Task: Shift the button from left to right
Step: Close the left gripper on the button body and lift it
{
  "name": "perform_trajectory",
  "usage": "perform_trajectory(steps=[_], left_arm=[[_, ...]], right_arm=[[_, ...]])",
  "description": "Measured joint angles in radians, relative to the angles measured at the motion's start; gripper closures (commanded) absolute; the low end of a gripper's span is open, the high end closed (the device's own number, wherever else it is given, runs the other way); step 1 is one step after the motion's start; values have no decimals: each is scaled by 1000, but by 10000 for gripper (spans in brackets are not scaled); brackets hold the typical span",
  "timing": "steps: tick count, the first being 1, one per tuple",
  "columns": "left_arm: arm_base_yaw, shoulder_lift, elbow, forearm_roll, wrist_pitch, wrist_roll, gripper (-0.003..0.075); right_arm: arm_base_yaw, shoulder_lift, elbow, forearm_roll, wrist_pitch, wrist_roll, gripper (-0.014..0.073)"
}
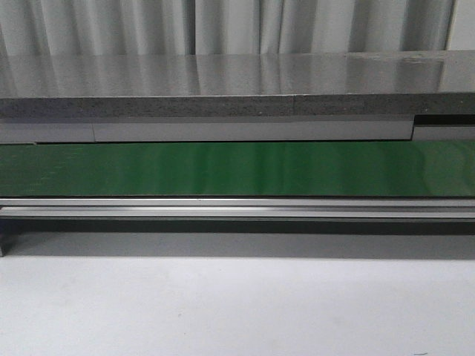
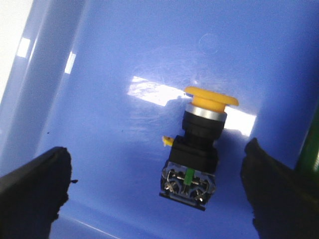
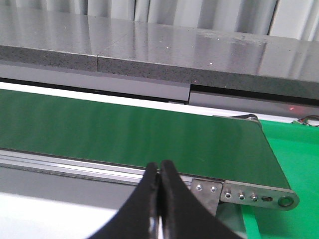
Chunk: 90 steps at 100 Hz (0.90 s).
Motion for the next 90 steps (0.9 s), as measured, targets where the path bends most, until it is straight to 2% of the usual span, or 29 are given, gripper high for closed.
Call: perform_trajectory(steps=[72, 79, 90], left_arm=[[11, 168, -44, -6, -63, 0, 90], [11, 179, -47, -11, -72, 0, 112], [11, 199, -49, -13, -79, 0, 190]], right_arm=[[0, 0, 0, 0, 0, 0, 715], [0, 0, 0, 0, 0, 0, 715], [0, 0, 0, 0, 0, 0, 715]])
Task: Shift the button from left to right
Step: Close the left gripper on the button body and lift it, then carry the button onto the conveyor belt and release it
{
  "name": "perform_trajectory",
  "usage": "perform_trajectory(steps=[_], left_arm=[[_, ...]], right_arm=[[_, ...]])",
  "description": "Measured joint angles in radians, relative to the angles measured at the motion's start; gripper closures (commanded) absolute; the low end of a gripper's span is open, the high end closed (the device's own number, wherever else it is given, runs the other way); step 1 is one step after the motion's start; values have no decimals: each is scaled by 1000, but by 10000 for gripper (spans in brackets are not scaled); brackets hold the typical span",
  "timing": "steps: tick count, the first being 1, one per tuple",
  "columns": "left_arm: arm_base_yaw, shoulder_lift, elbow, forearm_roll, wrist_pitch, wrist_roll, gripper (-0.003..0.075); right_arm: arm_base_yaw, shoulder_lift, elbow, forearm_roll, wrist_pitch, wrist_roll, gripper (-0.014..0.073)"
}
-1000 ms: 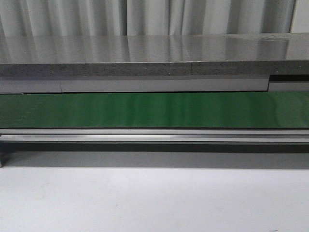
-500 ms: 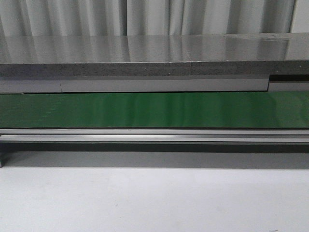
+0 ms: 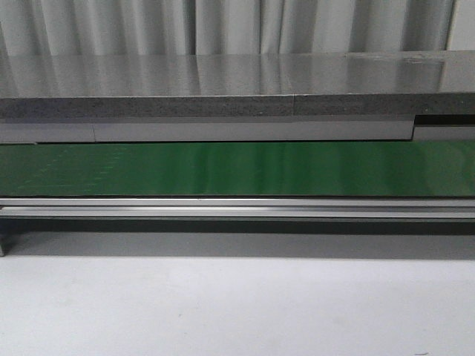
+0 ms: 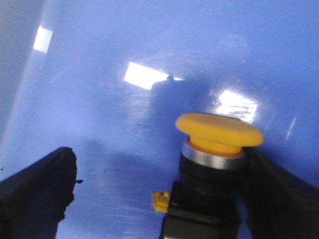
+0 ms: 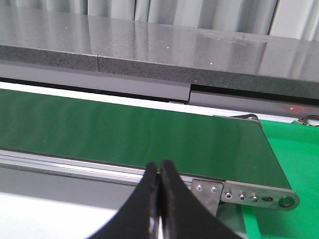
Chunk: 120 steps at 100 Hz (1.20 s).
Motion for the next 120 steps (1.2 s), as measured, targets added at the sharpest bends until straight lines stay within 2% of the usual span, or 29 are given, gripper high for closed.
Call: perform_trajectory(steps=[12, 36, 50, 87, 120], left_arm=[[2, 6, 0, -18, 0, 0, 290], [0, 10, 0, -42, 9, 0, 603], [0, 6, 0, -42, 11, 0, 715], [-16, -207, 4, -76, 19, 2, 715], [-175, -275, 4, -129, 62, 97, 715]], right_arm=[[0, 0, 0, 0, 0, 0, 715], [0, 0, 0, 0, 0, 0, 715], [0, 0, 0, 0, 0, 0, 715], [0, 0, 0, 0, 0, 0, 715], [0, 0, 0, 0, 0, 0, 715]])
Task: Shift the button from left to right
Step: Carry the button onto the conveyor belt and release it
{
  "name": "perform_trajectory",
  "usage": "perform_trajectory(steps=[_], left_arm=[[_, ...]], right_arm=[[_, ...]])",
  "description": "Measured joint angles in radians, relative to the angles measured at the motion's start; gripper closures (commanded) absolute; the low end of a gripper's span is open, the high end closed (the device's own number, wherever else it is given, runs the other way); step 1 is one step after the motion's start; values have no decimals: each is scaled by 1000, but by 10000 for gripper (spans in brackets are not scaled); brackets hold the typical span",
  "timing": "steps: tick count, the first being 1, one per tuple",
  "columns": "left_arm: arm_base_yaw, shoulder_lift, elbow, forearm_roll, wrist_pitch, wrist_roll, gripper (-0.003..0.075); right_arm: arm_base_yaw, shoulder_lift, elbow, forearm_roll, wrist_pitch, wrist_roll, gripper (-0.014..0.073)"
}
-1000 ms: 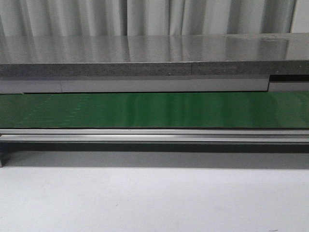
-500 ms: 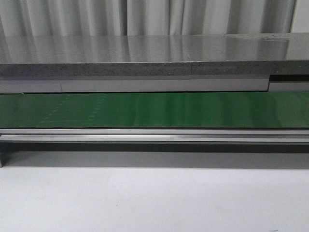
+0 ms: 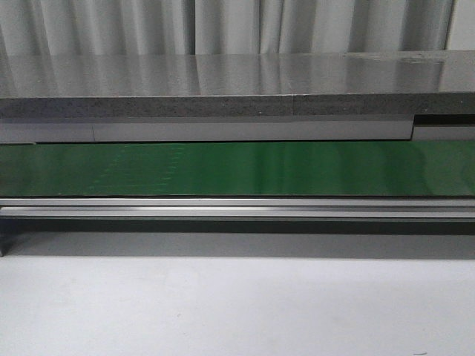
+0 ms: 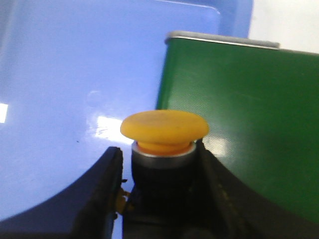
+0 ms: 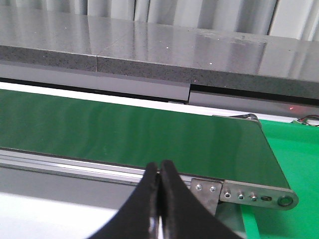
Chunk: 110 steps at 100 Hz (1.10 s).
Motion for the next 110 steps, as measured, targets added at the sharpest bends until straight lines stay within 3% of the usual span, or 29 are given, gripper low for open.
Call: perform_trajectory(steps=[44, 58, 77, 84, 110], left_arm=[[-38, 43, 0, -23, 1, 8, 684], [-40, 71, 0, -35, 1, 8, 521], [-42, 73, 0, -68, 1, 55, 101], [-42, 73, -13, -86, 10, 79, 3], [-42, 26, -58, -146, 66, 142, 50]], right_arm=[[0, 0, 0, 0, 0, 0, 715], [0, 0, 0, 0, 0, 0, 715], [0, 0, 0, 0, 0, 0, 715], [0, 0, 0, 0, 0, 0, 715], [0, 0, 0, 0, 0, 0, 715]])
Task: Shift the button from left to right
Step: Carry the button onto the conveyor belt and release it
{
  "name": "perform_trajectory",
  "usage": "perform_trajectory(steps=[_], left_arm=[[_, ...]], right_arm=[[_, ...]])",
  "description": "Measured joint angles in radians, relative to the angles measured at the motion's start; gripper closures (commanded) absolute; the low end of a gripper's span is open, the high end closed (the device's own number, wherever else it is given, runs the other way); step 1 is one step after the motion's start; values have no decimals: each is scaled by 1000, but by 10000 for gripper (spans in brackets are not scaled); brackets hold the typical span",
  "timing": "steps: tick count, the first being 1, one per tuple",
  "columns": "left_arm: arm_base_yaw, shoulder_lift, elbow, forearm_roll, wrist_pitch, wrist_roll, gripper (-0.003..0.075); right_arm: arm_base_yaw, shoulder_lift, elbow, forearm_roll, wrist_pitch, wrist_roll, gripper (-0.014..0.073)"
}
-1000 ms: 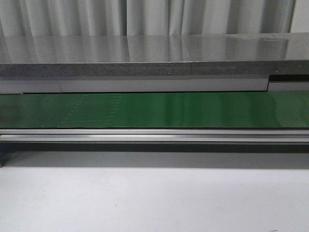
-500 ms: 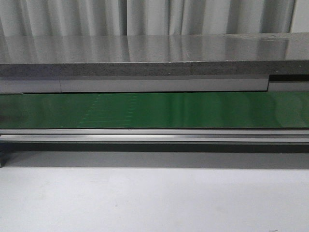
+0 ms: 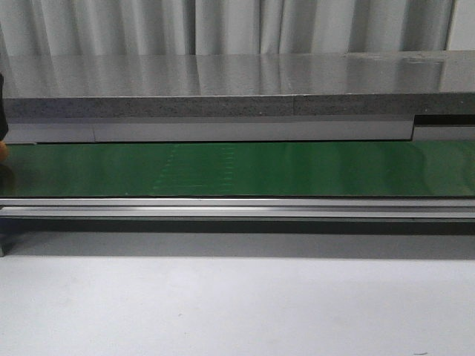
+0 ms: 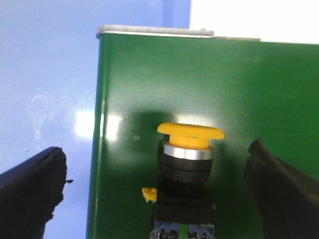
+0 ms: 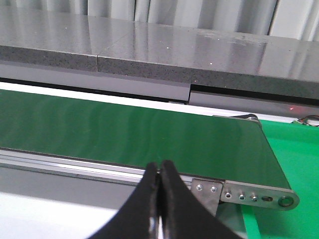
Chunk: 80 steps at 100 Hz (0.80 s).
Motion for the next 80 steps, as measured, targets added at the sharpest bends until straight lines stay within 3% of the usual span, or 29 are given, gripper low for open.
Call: perform_trajectory(steps=[32, 80], left_arm=[[-41, -289, 163, -82, -137, 78, 57], [-205, -905, 666, -92, -511, 84, 57]], right_arm=[[0, 0, 0, 0, 0, 0, 715], [0, 0, 0, 0, 0, 0, 715]])
